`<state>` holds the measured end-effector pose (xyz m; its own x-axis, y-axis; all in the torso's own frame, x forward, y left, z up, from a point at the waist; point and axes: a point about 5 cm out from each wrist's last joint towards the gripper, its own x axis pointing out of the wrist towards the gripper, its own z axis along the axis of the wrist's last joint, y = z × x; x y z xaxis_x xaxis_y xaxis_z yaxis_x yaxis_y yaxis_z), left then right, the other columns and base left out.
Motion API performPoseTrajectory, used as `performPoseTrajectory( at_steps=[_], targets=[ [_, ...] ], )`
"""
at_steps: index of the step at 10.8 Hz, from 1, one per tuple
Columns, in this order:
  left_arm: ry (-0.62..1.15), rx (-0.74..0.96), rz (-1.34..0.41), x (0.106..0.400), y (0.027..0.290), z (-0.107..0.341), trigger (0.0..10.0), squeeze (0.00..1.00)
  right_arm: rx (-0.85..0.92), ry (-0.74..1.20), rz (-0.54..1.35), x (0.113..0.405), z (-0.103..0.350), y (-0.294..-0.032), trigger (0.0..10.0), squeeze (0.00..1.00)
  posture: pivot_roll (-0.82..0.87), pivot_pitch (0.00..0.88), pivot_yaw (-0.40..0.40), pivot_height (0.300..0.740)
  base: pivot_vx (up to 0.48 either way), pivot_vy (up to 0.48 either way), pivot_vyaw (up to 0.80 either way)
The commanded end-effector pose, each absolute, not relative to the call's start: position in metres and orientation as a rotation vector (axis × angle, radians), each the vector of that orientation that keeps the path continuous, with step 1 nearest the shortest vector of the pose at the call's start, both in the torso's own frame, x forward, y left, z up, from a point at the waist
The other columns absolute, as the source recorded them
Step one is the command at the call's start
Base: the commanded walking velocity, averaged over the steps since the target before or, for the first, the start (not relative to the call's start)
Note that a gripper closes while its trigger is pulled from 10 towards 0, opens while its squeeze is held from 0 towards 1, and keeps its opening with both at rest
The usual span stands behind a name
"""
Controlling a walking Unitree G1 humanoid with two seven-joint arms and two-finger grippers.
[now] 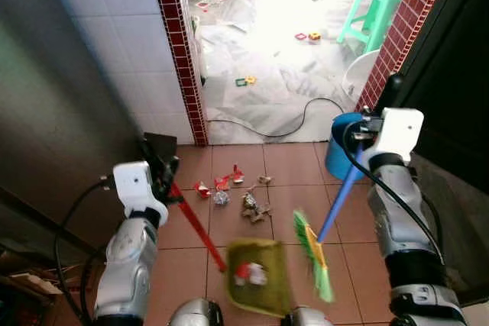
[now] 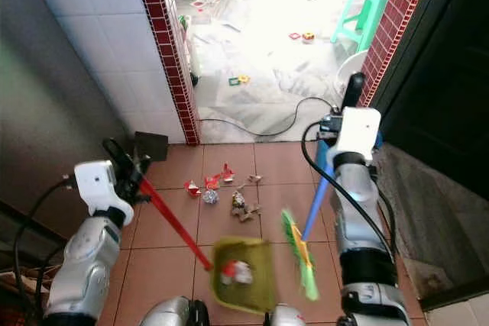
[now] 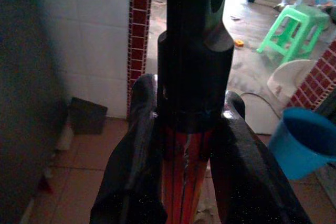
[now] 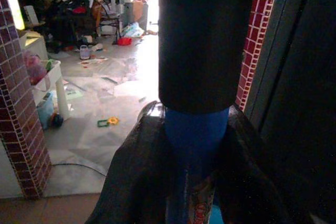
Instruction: Sweep floor
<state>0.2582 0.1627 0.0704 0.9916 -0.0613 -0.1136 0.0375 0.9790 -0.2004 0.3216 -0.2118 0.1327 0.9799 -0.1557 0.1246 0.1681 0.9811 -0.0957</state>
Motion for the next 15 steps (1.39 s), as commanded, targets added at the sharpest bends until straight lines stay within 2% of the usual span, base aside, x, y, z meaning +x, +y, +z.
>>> performPoseTrajectory(
  at_steps=[1,5,8,10,15],
  targets=[
    [0.062,-0.173,-0.052,0.258,0.17,0.085,10.0,0.0,-0.138,-0.18,-0.167,0.319,0.146,-0.218,10.0,0.0,-0.09,0.0,0.072,0.74,0.0,0.0,0.0],
    [0.053,-0.154,-0.005,0.247,0.186,0.091,10.0,0.0,-0.198,-0.138,-0.152,0.305,0.137,-0.233,10.0,0.0,-0.07,0.0,0.027,0.74,0.0,0.0,0.0],
    [0.056,-0.173,0.03,0.24,0.181,0.089,10.0,0.0,-0.21,-0.143,-0.07,0.318,0.144,-0.219,10.0,0.0,-0.04,0.0,-0.04,0.74,0.0,0.0,0.0],
    [0.062,-0.175,0.036,0.238,0.18,0.088,10.0,0.0,-0.195,-0.147,-0.061,0.32,0.145,-0.215,10.0,0.0,-0.04,0.0,-0.038,0.74,0.0,0.0,0.0],
    [0.057,-0.169,-0.008,0.245,0.178,0.094,10.0,0.0,-0.175,-0.153,-0.09,0.318,0.144,-0.216,10.0,0.0,-0.06,0.0,0.008,0.74,0.0,-0.048,-0.6]
  ],
)
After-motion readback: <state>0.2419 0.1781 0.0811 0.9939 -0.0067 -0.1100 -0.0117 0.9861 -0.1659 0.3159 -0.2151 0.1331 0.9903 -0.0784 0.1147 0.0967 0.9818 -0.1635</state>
